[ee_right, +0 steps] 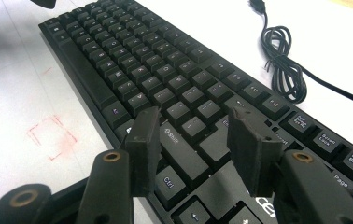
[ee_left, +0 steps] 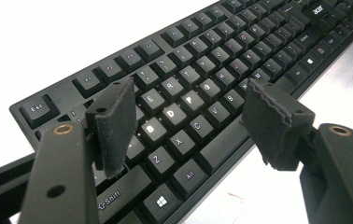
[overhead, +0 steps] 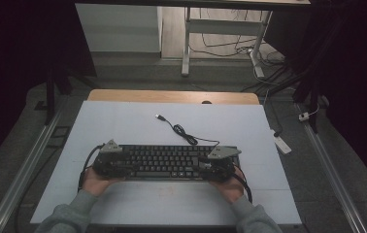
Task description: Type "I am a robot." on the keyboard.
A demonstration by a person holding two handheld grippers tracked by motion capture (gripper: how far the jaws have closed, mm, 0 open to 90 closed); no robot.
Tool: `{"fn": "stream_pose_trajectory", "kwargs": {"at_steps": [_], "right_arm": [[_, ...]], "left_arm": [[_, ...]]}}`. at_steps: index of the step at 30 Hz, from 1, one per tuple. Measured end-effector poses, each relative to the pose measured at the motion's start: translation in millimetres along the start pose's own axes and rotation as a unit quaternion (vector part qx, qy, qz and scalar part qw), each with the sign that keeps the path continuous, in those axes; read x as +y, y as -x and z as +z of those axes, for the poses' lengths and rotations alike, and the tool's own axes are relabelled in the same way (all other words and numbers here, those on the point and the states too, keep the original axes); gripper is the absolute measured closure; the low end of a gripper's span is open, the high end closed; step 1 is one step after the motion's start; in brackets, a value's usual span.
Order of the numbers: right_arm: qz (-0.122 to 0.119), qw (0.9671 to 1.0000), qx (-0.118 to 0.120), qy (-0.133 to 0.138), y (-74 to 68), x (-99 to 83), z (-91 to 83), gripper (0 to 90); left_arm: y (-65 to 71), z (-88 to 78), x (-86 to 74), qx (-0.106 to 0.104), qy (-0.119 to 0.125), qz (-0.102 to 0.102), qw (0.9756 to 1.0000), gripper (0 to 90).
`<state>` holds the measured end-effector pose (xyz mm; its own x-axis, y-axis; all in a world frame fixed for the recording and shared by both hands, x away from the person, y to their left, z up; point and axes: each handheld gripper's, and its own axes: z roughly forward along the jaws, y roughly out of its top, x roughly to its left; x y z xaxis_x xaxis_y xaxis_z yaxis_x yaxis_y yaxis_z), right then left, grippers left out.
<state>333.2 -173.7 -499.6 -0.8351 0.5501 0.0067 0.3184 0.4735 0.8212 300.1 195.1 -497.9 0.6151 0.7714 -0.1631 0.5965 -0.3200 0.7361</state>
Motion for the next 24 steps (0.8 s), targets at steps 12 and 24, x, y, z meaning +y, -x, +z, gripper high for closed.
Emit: {"fn": "stream_pose_trajectory", "kwargs": {"at_steps": [12, 24], "right_arm": [[-0.002, 1.0000, 0.003, -0.006, -0.5, 0.0, 2.0, 54.2], [-0.004, 0.9999, 0.006, -0.008, -1.0, -0.2, 3.7, 54.0]], "left_arm": [[7.4, 7.0, 2.2, -0.009, 0.010, 0.018, 0.9997, 54.4], [17.0, 18.8, 4.6, -0.028, 0.000, 0.043, 0.9987, 88.2]]}}
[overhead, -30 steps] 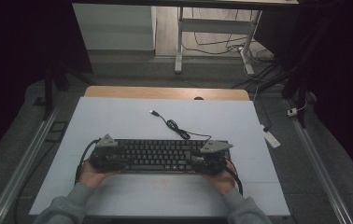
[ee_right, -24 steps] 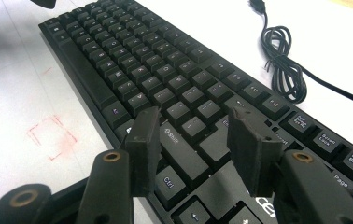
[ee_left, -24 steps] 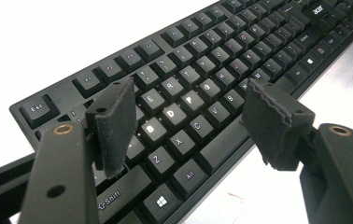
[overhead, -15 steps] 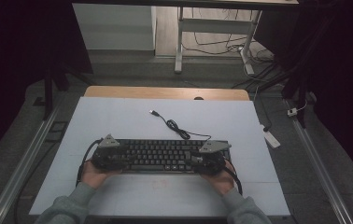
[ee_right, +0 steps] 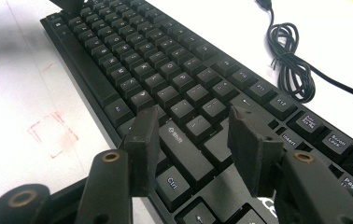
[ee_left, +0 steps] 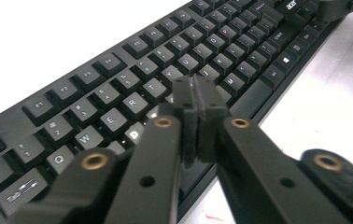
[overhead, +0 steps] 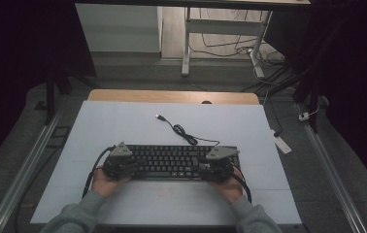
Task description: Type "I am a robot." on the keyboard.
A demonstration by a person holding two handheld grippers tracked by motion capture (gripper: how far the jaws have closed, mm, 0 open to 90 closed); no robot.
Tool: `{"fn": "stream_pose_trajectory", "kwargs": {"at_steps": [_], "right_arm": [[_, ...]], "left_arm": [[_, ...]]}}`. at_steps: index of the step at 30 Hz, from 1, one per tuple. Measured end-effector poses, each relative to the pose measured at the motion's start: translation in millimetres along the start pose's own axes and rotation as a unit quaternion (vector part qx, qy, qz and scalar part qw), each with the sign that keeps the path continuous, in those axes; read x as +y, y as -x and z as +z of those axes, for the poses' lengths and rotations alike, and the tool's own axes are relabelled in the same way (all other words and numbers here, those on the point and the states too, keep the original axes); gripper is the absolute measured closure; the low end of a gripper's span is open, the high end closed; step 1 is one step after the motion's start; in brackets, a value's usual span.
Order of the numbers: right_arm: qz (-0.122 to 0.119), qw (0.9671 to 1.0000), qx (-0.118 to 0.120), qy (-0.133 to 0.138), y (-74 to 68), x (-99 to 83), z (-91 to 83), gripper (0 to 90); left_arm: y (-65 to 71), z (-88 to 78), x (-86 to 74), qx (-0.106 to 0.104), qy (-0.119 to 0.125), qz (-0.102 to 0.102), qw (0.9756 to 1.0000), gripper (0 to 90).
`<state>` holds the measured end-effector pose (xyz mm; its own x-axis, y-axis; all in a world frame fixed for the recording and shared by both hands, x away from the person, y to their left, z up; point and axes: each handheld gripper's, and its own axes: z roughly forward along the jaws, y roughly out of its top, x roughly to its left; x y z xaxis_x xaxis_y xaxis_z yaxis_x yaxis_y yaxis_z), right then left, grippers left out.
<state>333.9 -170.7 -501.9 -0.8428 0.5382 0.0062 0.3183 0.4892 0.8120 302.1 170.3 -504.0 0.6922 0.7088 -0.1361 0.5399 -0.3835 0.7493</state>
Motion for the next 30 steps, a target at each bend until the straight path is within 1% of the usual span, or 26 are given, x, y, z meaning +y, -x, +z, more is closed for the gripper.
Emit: {"fn": "stream_pose_trajectory", "kwargs": {"at_steps": [7, 10, 13, 24, 30], "right_arm": [[-0.001, 1.0000, 0.000, -0.002, 0.0, -0.1, 0.5, 54.0], [-0.001, 1.0000, 0.001, -0.001, -0.1, -0.3, 1.1, 54.0], [-0.002, 1.0000, 0.000, -0.004, -0.1, -0.4, 1.5, 53.9], [0.000, 1.0000, -0.001, -0.003, 0.5, -0.6, 1.4, 53.9], [-0.001, 1.0000, -0.001, -0.004, 0.4, -0.7, 1.6, 53.8]], "left_arm": [[2.4, 8.5, 1.3, -0.001, -0.010, 0.005, 0.9999, 88.4], [4.2, 12.2, 1.9, -0.001, -0.012, 0.004, 0.9999, 88.3], [6.0, 16.3, 2.9, -0.003, -0.017, 0.010, 0.9998, 88.4], [8.7, 29.7, 7.6, -0.006, -0.027, 0.015, 0.9995, 88.3], [10.4, 33.2, 9.3, -0.009, -0.033, 0.018, 0.9992, 88.3]]}}
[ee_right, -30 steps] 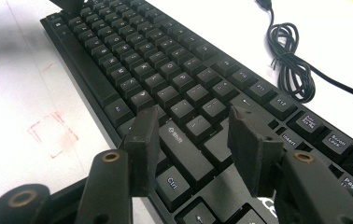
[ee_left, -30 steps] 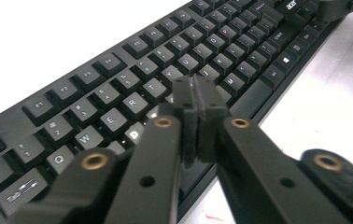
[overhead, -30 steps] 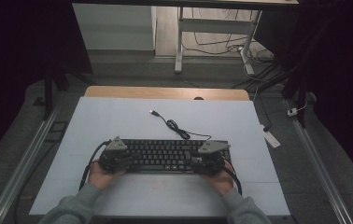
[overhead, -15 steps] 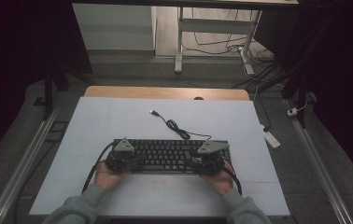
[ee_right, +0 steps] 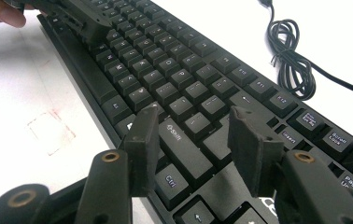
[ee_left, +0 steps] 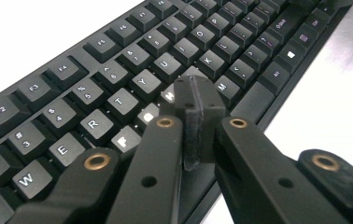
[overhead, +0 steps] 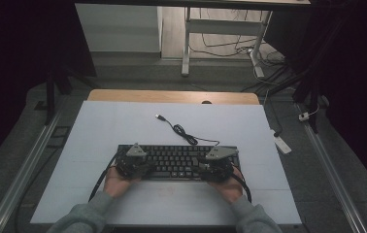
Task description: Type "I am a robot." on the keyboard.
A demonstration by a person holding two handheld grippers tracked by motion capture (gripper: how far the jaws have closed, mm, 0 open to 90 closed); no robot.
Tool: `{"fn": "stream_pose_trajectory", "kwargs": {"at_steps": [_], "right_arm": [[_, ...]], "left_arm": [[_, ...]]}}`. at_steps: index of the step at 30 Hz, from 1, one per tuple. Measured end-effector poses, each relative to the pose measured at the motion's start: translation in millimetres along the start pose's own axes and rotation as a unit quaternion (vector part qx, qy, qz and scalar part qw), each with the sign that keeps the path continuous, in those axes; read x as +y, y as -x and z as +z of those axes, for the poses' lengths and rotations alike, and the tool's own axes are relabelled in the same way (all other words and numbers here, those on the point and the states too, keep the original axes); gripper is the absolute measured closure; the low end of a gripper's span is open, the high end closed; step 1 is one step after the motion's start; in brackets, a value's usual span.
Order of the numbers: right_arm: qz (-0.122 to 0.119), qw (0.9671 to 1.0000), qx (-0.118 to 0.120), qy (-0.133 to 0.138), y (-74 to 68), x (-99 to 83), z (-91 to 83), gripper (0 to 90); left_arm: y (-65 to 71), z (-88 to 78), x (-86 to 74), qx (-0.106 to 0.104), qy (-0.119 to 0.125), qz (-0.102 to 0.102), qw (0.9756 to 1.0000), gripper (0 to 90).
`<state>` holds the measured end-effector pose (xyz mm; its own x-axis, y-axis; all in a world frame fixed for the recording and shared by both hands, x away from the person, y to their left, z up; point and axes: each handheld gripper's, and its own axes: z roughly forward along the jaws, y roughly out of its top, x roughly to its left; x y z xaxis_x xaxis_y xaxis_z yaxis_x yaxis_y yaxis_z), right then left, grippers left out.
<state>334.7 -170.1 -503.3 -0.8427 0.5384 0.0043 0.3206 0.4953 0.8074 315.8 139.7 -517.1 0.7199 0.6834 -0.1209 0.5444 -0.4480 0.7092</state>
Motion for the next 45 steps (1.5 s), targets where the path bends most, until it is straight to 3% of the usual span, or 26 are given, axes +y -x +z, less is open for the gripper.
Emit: {"fn": "stream_pose_trajectory", "kwargs": {"at_steps": [14, 18, 25, 30, 36, 40, 45], "right_arm": [[-0.001, 1.0000, -0.001, -0.002, 0.1, -0.3, 0.5, 53.7], [-0.001, 1.0000, -0.001, -0.002, 0.0, -0.2, 0.5, 53.7], [0.000, 1.0000, -0.001, -0.001, 0.4, -0.1, -0.2, 53.6], [-0.001, 1.0000, 0.000, 0.000, 0.1, 0.0, -0.3, 53.6], [-0.001, 1.0000, 0.000, 0.000, 0.0, -0.1, 0.1, 53.4], [-0.002, 1.0000, 0.000, 0.002, 0.0, 0.0, 0.5, 53.3], [-0.005, 1.0000, 0.000, 0.002, -0.5, 0.2, 0.9, 53.2]], "left_arm": [[0.4, 7.1, -1.9, 0.006, -0.023, 0.002, 0.9997, 88.3], [0.7, 6.0, -1.6, 0.007, -0.020, 0.005, 0.9998, 88.4], [-2.0, -8.0, 1.0, 0.006, 0.013, -0.002, 0.9999, 87.7], [-7.1, -24.0, 0.1, 0.010, 0.035, -0.019, 0.9991, 72.6], [-10.6, -42.1, -7.8, 0.024, 0.043, -0.037, 0.9981, 50.7], [-12.1, -52.8, -12.6, 0.032, 0.049, -0.040, 0.9975, 43.8], [-14.7, -52.6, -13.9, 0.032, 0.043, -0.045, 0.9976, 39.5]]}}
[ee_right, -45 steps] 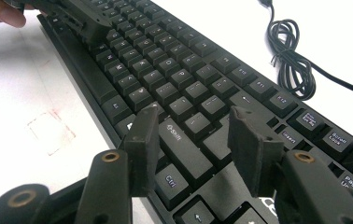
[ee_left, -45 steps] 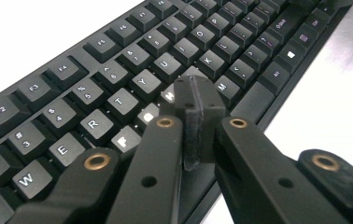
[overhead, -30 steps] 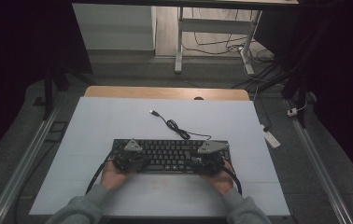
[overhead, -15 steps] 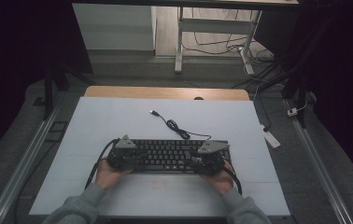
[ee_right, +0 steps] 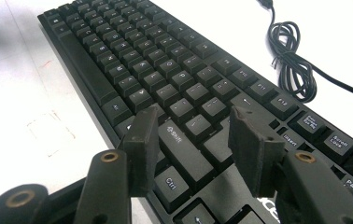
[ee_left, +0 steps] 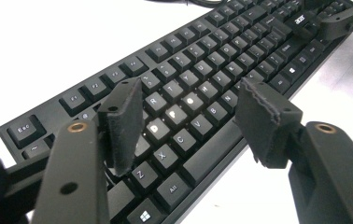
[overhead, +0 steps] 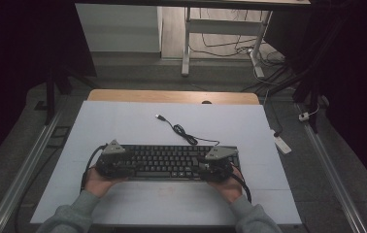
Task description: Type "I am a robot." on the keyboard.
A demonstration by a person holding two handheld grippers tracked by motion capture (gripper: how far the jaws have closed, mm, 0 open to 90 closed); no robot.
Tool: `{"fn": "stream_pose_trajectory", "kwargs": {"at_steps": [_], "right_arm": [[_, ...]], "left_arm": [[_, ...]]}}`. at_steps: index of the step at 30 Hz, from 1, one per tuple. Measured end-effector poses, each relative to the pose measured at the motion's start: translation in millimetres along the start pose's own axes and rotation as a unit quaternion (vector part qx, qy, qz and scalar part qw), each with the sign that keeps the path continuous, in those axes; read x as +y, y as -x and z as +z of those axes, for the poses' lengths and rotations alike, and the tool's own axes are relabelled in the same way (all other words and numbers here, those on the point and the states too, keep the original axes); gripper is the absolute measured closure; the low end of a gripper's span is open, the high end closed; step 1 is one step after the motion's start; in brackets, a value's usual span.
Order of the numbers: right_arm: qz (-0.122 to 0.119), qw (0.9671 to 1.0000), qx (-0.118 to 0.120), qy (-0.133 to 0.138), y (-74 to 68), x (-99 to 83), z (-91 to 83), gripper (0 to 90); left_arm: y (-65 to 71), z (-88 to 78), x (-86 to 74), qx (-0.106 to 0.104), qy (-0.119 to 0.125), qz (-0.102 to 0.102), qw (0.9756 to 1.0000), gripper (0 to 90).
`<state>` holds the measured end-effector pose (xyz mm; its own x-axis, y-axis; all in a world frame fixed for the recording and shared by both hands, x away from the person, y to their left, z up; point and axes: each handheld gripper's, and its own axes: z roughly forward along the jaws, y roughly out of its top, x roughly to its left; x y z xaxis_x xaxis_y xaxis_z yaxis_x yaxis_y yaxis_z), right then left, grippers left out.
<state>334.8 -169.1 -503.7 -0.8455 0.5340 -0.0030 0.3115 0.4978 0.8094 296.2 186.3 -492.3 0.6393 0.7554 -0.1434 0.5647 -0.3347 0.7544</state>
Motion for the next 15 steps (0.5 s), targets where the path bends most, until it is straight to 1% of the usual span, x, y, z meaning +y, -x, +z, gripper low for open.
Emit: {"fn": "stream_pose_trajectory", "kwargs": {"at_steps": [7, 15], "right_arm": [[0.000, 1.0000, 0.000, 0.002, 0.5, 0.2, -1.9, 53.0], [0.000, 1.0000, 0.000, 0.002, 0.7, 0.3, -1.7, 53.0]], "left_arm": [[-1.5, 0.4, -0.4, -0.002, -0.002, -0.002, 1.0000, 37.1], [-2.2, 0.2, -0.7, -0.003, -0.001, -0.004, 1.0000, 36.5]]}}
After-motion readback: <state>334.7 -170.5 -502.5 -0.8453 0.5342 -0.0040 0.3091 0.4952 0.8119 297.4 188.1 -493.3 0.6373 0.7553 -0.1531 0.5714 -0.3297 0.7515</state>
